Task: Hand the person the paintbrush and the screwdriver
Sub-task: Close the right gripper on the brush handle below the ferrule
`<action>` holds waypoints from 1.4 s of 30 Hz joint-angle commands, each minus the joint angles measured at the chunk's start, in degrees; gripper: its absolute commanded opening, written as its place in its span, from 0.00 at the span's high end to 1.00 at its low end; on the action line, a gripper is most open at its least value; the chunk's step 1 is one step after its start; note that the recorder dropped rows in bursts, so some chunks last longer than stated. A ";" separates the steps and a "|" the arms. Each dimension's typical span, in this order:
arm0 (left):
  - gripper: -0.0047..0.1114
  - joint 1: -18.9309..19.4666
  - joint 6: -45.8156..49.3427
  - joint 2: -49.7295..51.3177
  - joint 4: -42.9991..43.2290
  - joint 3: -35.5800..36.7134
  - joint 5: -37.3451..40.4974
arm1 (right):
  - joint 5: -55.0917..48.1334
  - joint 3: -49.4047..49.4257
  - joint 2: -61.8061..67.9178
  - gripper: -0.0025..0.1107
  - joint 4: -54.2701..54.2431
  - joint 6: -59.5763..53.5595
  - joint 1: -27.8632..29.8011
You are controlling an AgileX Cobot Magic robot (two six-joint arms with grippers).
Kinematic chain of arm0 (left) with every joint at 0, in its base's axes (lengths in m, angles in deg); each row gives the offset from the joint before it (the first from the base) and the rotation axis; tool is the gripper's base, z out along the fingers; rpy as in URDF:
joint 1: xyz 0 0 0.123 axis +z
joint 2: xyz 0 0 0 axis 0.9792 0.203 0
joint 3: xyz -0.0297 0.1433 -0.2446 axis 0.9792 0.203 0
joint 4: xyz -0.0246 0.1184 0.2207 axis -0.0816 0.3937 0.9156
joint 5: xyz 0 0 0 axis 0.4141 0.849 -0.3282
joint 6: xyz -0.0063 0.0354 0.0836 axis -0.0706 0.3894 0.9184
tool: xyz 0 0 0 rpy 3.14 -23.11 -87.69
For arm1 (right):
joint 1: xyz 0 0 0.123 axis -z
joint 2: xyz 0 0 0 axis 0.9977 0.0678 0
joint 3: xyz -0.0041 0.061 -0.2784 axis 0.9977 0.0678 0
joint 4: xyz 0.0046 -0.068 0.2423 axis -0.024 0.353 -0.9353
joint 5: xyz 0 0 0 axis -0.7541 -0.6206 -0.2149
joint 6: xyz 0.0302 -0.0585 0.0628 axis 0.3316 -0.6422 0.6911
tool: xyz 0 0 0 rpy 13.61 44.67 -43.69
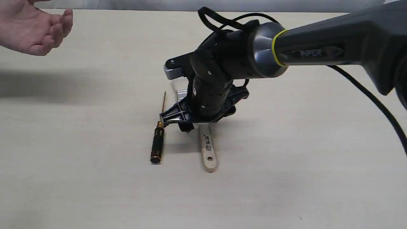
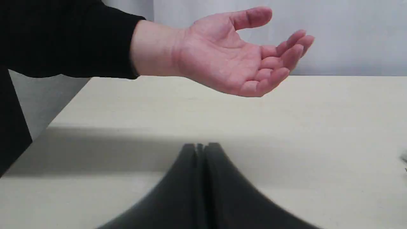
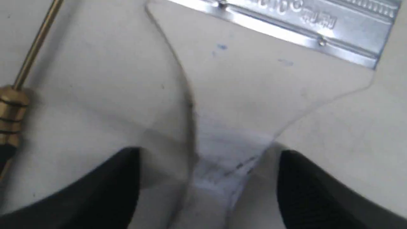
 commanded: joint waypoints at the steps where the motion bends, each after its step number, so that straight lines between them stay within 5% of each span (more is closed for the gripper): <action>1: 0.96 -0.32 -0.12 -0.14 -0.24 0.12 -0.74 | 3.12 -0.17 0.08 0.49 0.26 1.57 0.26; 7: 0.96 -0.32 -0.12 -0.14 -0.10 0.12 -0.62 | 5.82 -0.17 0.08 0.63 0.26 2.31 0.26; 28: 0.96 -0.32 -0.12 -0.14 -0.10 0.12 -0.62 | 3.06 -0.17 2.53 0.58 0.08 1.28 2.15; 31: 0.96 -0.32 -0.12 -0.14 -0.26 0.12 -0.47 | 3.06 -0.17 4.47 0.66 0.08 1.58 2.15; 35: 0.96 -0.32 -0.12 -0.14 -0.26 0.12 -0.59 | 3.06 -0.17 5.00 0.92 0.77 1.46 2.15; 42: 0.96 -0.32 -0.12 -0.14 -0.26 0.12 -0.59 | 3.66 -0.17 1.38 0.94 2.02 1.09 2.15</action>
